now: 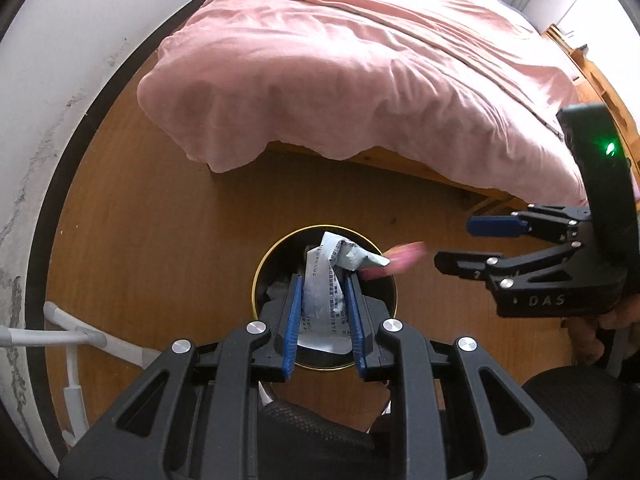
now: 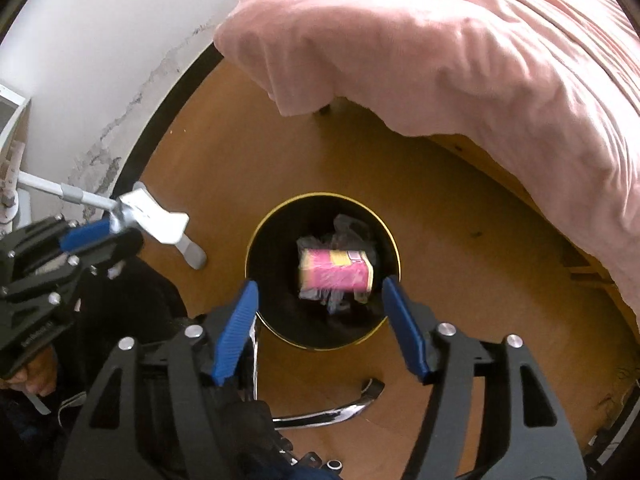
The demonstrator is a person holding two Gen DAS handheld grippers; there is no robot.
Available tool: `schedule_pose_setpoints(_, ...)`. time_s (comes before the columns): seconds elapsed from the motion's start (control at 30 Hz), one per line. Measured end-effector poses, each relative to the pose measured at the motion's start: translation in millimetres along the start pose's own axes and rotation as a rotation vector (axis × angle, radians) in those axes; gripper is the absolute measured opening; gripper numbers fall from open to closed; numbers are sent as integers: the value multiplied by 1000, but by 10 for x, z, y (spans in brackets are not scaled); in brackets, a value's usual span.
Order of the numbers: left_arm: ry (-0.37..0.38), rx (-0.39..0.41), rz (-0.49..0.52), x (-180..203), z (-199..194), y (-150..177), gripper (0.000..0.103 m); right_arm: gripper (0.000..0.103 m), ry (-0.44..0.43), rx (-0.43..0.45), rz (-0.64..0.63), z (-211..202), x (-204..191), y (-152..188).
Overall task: Collect trash
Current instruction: 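Carry the paper strip and snack box over the bin and open both tools, then grasp the red cup lid with the right tool while the left tool grasps a printed cloth mask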
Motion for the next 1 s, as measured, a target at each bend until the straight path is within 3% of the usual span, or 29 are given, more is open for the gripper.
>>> schedule_pose_setpoints(0.27,36,-13,18,73,45,-24,21,64,-9,39,37,-125,23,-55)
schedule_pose_setpoints(0.3,38,-17,26,94,47,-22,24,64,-9,47,43,-148,31,-61)
schedule_pose_setpoints(0.4,36,-10,35,116,7,-15,52,64,-10,75,61,-241,54,-78)
schedule_pose_setpoints(0.57,37,35,25,64,-210,-14,56,64,0,114,65,-383,1,-92)
schedule_pose_setpoints(0.67,27,79,8,-16,-502,30,70,64,30,149,38,-537,-119,-113)
schedule_pose_setpoints(0.73,13,119,3,-81,-729,81,79,64,54,180,7,-669,-250,-150)
schedule_pose_setpoints(0.87,-44,230,-35,-336,-1362,280,88,65,73,260,-102,-997,-814,-284)
schedule_pose_setpoints(1.0,-135,355,-146,-831,-2103,680,92,68,27,345,-276,-1261,-1831,-416)
Point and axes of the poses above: each gripper's, at about its wrist camera, not at the fingertips, and z roughly the way its jaws point, x to its right, y to its underside, the point moved 6 cm from there along z, roughly the way its jaws point, and after that the axes turned 8 degrees about -x, right-handed, at the moved point
